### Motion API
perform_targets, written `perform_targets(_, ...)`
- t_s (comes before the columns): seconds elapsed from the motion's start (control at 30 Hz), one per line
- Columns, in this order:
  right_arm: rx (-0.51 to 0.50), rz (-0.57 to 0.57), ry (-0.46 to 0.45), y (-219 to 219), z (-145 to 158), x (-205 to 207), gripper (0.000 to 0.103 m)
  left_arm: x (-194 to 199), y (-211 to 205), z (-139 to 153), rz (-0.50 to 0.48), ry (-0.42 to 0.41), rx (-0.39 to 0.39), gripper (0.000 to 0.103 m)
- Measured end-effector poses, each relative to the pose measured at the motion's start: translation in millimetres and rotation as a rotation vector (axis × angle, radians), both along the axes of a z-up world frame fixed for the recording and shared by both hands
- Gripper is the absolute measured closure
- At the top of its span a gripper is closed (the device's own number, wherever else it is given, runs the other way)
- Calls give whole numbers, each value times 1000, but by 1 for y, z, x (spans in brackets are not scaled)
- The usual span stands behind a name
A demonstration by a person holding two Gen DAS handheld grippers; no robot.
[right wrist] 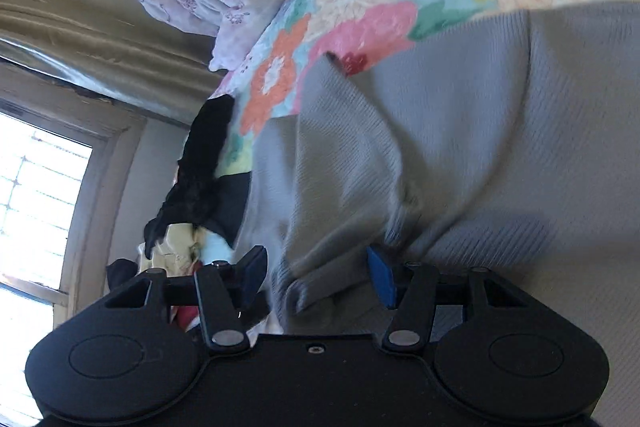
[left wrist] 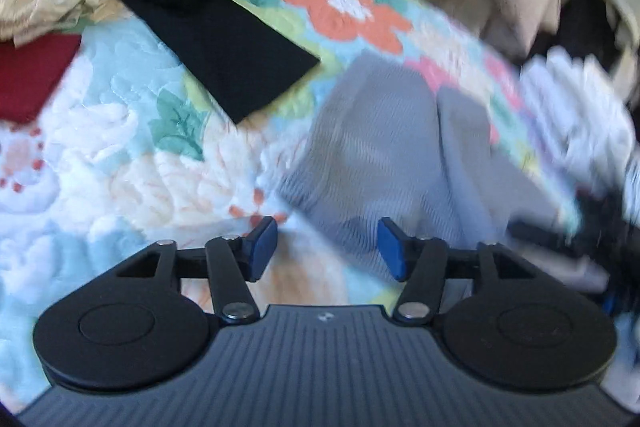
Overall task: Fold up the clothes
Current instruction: 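Grasp the shirt edge with the right gripper and fold it toward the left gripper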
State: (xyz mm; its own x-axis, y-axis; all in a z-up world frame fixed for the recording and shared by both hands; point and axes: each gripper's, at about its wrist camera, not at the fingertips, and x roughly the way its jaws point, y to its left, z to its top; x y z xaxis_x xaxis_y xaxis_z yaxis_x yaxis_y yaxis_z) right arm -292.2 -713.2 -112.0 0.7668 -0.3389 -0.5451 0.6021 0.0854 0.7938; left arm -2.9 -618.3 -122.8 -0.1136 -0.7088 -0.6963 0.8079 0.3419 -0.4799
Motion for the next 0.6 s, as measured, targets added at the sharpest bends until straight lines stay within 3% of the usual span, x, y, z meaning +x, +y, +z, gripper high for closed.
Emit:
perform_targets(0.07,29,-28,-22,7,-1,-1,42,6,-2,-5,41,54,-20,39)
perform_targets(0.13,20,-28,-14,9,0,2,42,6,-7,-8,58,50,-22,43)
perform_targets(0.2,18,-37,11,5,-4,7,41,1,-14,-7,41,-32,-7,89)
perform_targets(0.27,27,-71,2,3,-10,8,41,-7,-16,-6,10,-110,-9,93)
perform_targets(0.37,-2,-114,-13,5,-19,13,42,-9,-7,-2,31,-130,-50,96)
perform_targets(0.4,-27,-120,-2,7,-19,14,46,-11,-6,-1,26,-159,-51,96)
perform_targets(0.43,-63,-121,20,8,-16,17,65,-17,-8,2,0,-233,-32,96)
perform_targets(0.5,-139,-104,49,7,-10,24,89,-33,-14,9,-60,-401,10,96)
perform_targets(0.6,-224,-49,29,6,3,36,94,-46,-17,21,-68,-529,32,95)
